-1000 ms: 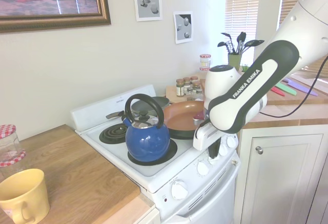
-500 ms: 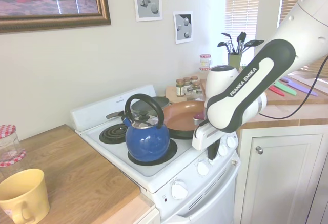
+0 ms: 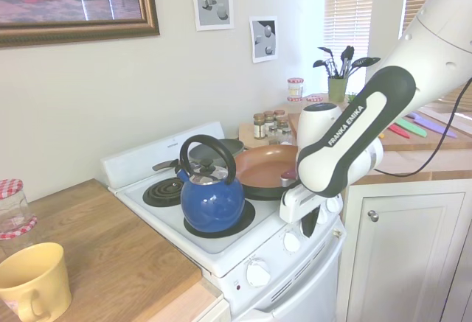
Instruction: Turn on the stove on the top left
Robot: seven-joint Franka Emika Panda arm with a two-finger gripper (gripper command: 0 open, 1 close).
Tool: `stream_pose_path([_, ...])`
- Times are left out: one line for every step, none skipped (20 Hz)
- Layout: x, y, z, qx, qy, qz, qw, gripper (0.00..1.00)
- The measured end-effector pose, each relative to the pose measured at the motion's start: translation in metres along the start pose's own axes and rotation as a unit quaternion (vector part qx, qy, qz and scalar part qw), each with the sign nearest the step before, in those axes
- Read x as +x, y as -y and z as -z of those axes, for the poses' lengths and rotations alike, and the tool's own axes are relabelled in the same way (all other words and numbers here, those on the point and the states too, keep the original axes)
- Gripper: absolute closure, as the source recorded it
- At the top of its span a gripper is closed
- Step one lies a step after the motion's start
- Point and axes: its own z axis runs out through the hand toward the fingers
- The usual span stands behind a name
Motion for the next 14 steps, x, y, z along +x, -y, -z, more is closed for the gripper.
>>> stream_pose_path([-0.001, 0.001, 0.000, -0.003, -0.003, 0.000, 1.0000, 1.00])
stream_pose_path([-0.002, 0.002, -0.001, -0.008, -0.008, 0.000, 0.9999, 1.00])
stream_pose_path([-0.004, 0.004, -0.001, -0.012, -0.012, 0.000, 0.9999, 1.00])
stream_pose_path([-0.005, 0.005, -0.002, -0.013, -0.013, -0.001, 0.9998, 1.00])
stream_pose_path([-0.005, 0.005, -0.002, -0.013, -0.013, -0.001, 0.9998, 1.00])
stream_pose_path([-0.005, 0.005, -0.002, -0.013, -0.012, -0.001, 0.9998, 1.00])
stream_pose_path([-0.006, 0.005, -0.002, -0.010, -0.009, 0.000, 0.9999, 1.00])
stream_pose_path([-0.006, 0.006, -0.002, -0.006, -0.005, 0.003, 1.0000, 1.00])
stream_pose_path([-0.007, 0.006, 0.000, -0.001, -0.002, 0.007, 1.0000, 1.00])
stream_pose_path([-0.007, 0.006, 0.001, 0.002, -0.001, 0.009, 1.0000, 1.00])
stream_pose_path([-0.008, 0.007, 0.004, 0.006, -0.001, 0.011, 0.9999, 1.00])
stream_pose_path([-0.009, 0.007, 0.008, 0.009, -0.003, 0.011, 0.9999, 1.00])
stream_pose_path([-0.010, 0.005, 0.012, 0.011, -0.004, 0.011, 0.9999, 1.00])
stream_pose_path([-0.013, 0.003, 0.017, 0.014, -0.006, 0.011, 0.9998, 1.00])
